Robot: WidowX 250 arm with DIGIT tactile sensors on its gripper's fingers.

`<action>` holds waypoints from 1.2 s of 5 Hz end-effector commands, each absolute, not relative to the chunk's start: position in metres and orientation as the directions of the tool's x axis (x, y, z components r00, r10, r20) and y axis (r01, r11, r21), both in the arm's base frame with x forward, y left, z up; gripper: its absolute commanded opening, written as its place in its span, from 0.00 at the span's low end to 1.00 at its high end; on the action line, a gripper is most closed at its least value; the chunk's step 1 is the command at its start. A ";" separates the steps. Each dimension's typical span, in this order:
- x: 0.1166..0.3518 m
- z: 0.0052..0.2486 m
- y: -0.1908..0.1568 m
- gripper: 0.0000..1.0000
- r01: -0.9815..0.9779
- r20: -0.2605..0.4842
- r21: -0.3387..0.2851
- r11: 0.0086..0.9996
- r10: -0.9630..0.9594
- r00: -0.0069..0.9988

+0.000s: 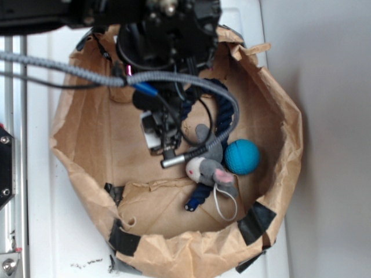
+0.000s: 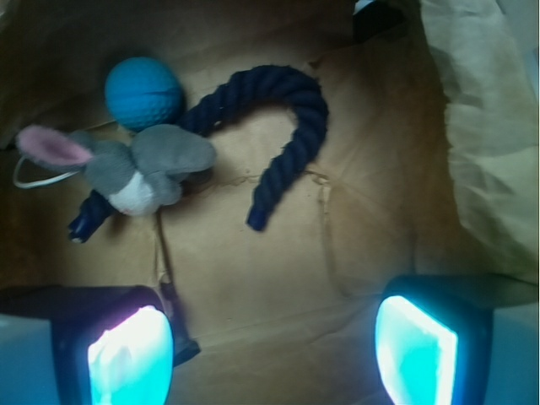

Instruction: Grab the blue rope.

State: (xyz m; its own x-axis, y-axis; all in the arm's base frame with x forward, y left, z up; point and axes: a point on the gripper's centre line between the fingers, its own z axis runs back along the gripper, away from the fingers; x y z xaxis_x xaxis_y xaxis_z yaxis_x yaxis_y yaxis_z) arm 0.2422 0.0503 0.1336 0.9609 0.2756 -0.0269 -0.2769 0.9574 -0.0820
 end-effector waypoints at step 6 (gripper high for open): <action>0.275 0.103 0.036 1.00 -0.350 0.125 -0.104 0.931 0.362 0.924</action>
